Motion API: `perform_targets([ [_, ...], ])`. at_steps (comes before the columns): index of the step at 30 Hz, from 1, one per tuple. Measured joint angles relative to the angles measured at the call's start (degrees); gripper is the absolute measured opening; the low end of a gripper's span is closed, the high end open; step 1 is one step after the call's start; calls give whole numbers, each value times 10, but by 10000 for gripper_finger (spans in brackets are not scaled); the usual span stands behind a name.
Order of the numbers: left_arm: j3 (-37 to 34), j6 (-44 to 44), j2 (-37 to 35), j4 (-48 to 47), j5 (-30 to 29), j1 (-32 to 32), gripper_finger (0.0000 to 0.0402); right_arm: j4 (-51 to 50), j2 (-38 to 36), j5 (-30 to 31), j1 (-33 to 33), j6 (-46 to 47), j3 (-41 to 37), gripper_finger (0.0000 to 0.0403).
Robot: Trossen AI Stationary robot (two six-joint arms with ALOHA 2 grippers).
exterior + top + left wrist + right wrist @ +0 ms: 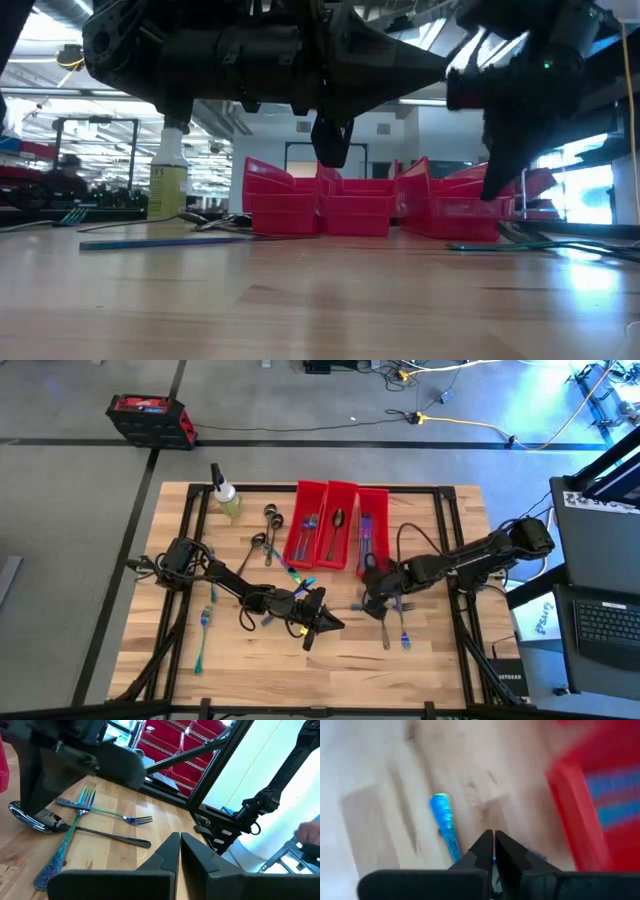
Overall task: Sort silverware
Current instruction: Put the black spoon into the middle red silverware bin
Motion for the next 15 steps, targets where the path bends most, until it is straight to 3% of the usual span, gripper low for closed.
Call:
perform_targets([
  [8,0,-1,0,0,0,0,0,-94,0,-42,1,-568,33,0],
  [11,0,-1,0,0,-2,0,0,-123,0,-29,-5,-667,35,0],
  [15,0,-2,0,0,-17,0,0,-125,4,-25,-21,-713,35,0],
])
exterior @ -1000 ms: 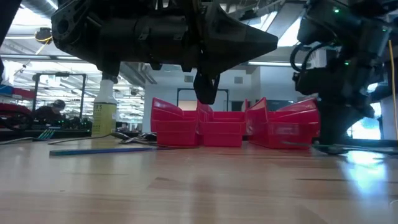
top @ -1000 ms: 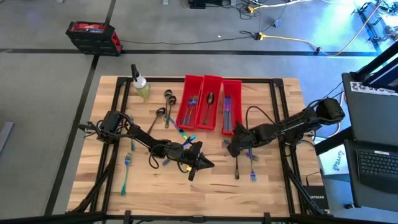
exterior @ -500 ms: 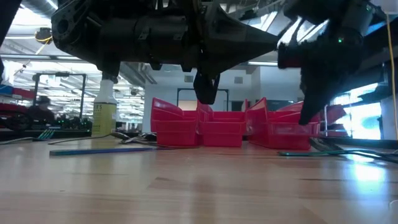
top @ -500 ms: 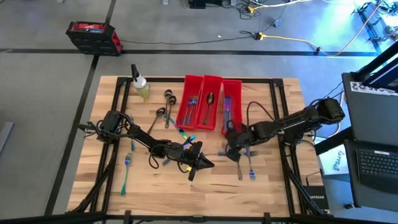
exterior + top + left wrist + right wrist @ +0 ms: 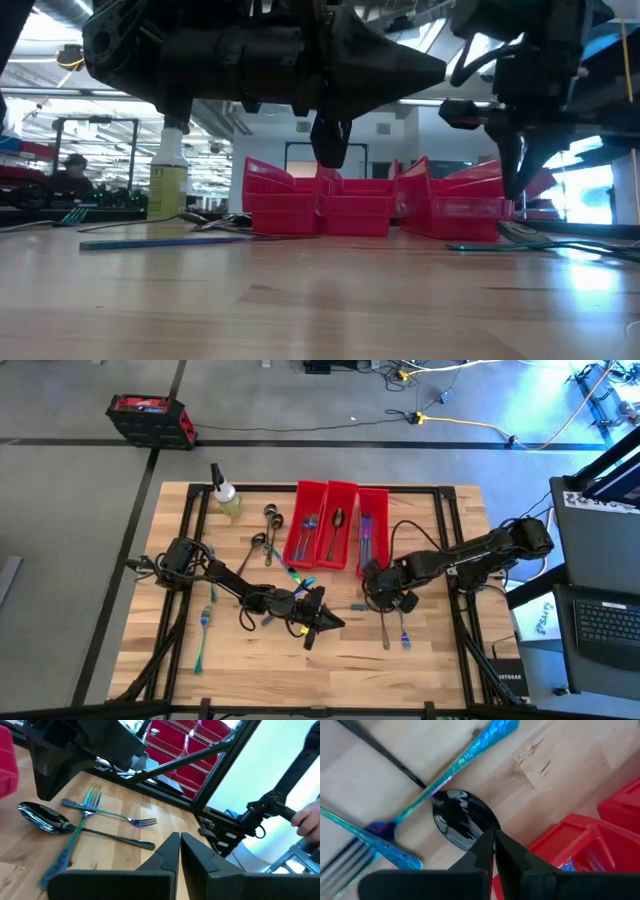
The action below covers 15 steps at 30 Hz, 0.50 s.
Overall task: Sort silverware
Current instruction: Put the black spoon into the middle red silverware bin
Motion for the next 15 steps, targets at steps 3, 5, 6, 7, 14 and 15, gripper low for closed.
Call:
perform_targets([
  [3,0,0,0,0,-8,0,0,1,11,2,-7,-31,0,0],
  [5,0,0,0,0,-8,0,0,1,21,3,-10,-52,0,0],
  [6,0,0,0,0,-8,0,0,0,27,3,-9,-61,0,0],
  [7,0,-1,0,0,-8,0,0,1,33,2,-9,-66,0,0],
  [14,0,-2,0,0,-8,0,0,1,78,33,-9,-80,0,0],
  [15,0,-3,0,0,-8,0,0,1,82,34,-9,-79,0,0],
])
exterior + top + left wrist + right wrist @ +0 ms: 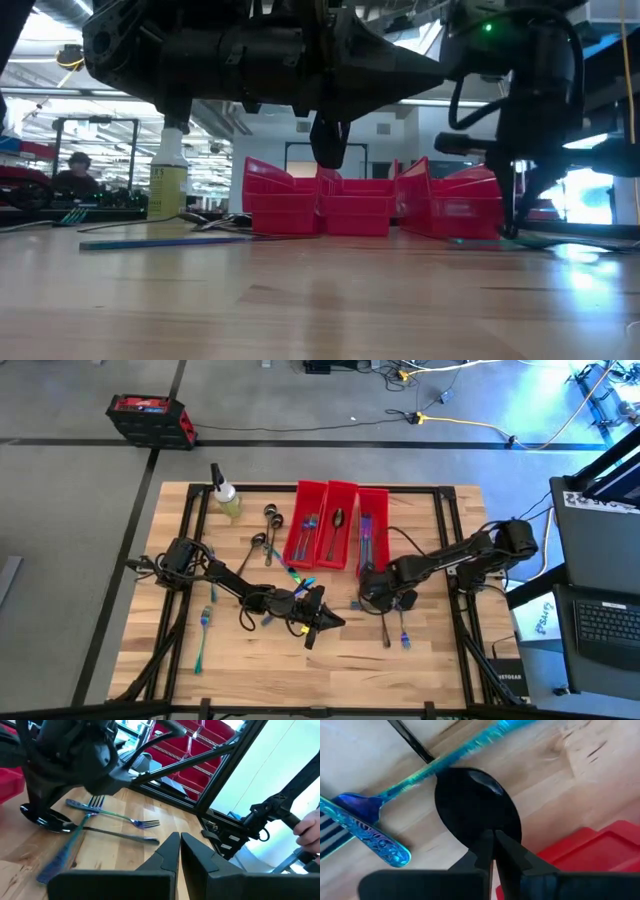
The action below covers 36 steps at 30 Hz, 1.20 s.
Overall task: Sort silverware
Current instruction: Put the black spoon into the middle red silverware bin
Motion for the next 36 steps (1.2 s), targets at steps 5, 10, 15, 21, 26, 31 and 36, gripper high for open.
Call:
perform_targets([
  [5,0,-4,0,0,0,0,0,-10,9,1,0,18,0,0],
  [10,0,-4,0,0,0,0,0,-61,9,0,1,67,1,0],
  [15,0,-19,0,-1,0,0,0,-107,9,-9,1,115,1,0],
  [21,0,-75,0,-50,-1,2,0,-106,9,-19,1,128,1,0],
  [26,0,-88,0,-58,-5,5,18,-94,9,-37,1,158,1,0],
  [31,0,-107,0,-59,-6,-2,69,-63,9,-47,21,194,1,0],
  [36,0,-115,0,-61,-44,-6,132,-33,9,-47,41,240,0,0],
])
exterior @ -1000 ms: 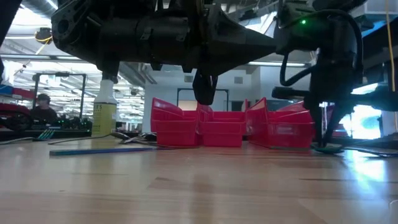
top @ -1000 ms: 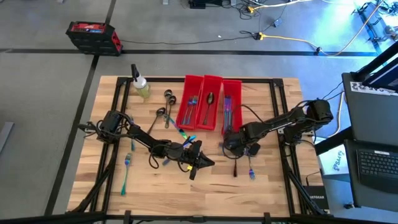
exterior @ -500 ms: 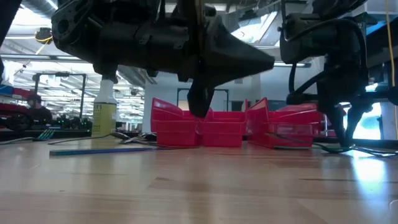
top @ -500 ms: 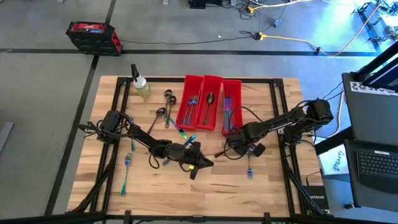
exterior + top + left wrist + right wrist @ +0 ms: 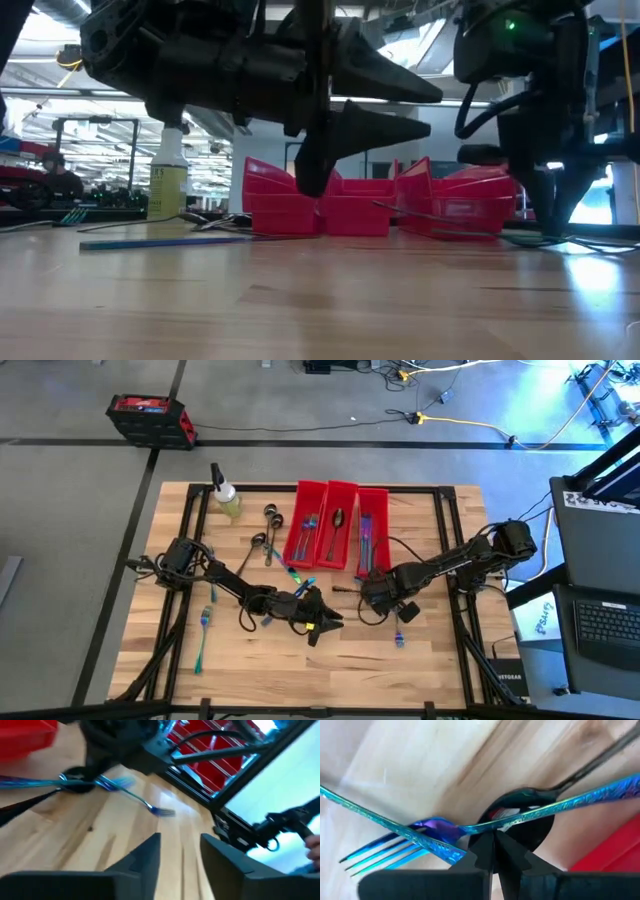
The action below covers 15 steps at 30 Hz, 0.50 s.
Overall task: Sort silverware
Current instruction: Put the black spoon into the middle red silverware bin
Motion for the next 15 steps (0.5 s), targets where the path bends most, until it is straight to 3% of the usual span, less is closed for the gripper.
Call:
perform_targets([
  [7,0,-2,0,1,-130,4,208,8,0,1,5,17,0,0],
  [15,0,-21,0,7,-141,18,235,24,2,18,4,107,-1,0],
])
